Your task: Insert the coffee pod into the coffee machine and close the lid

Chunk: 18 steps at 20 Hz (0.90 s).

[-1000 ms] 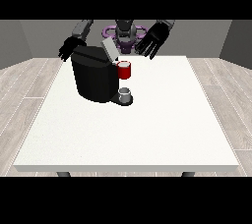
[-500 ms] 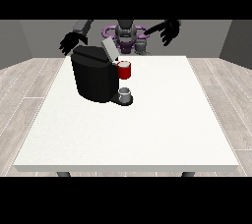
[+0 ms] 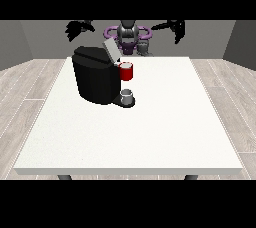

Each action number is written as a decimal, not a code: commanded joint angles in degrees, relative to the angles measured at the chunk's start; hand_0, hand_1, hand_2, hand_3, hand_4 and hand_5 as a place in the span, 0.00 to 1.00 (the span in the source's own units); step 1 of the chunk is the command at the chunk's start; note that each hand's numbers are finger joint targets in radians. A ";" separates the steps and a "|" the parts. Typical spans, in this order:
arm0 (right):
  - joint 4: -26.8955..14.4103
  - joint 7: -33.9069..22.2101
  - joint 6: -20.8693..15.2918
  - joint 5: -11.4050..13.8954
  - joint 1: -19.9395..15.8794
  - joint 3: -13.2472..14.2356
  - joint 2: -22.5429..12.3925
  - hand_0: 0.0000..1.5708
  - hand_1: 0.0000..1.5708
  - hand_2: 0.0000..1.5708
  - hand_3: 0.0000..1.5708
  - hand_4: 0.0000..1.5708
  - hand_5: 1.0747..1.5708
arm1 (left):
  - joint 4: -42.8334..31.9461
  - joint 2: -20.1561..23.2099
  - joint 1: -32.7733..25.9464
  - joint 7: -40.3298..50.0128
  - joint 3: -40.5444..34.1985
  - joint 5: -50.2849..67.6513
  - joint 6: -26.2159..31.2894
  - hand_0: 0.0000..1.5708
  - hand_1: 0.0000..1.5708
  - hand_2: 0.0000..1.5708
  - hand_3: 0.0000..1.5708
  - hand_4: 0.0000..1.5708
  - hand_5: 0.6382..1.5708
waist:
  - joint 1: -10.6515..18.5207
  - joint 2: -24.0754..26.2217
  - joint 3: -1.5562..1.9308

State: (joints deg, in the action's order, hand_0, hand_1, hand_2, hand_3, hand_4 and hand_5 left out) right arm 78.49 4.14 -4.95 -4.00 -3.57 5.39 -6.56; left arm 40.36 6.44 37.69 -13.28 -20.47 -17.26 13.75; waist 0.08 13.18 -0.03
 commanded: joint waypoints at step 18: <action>3.45 -9.37 5.41 1.39 -13.45 -3.76 -2.82 0.00 0.00 0.00 0.00 0.00 1.00 | 18.07 -6.39 -17.52 3.74 7.62 12.12 2.94 0.00 0.00 0.00 0.00 0.00 1.00 | 9.13 -1.30 0.03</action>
State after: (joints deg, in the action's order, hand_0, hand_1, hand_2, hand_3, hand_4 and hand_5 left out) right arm 82.69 -2.75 1.18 -3.17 -14.07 2.48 -10.57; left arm 54.90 0.79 24.48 -9.98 -16.22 -7.49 17.17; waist 7.82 12.18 0.01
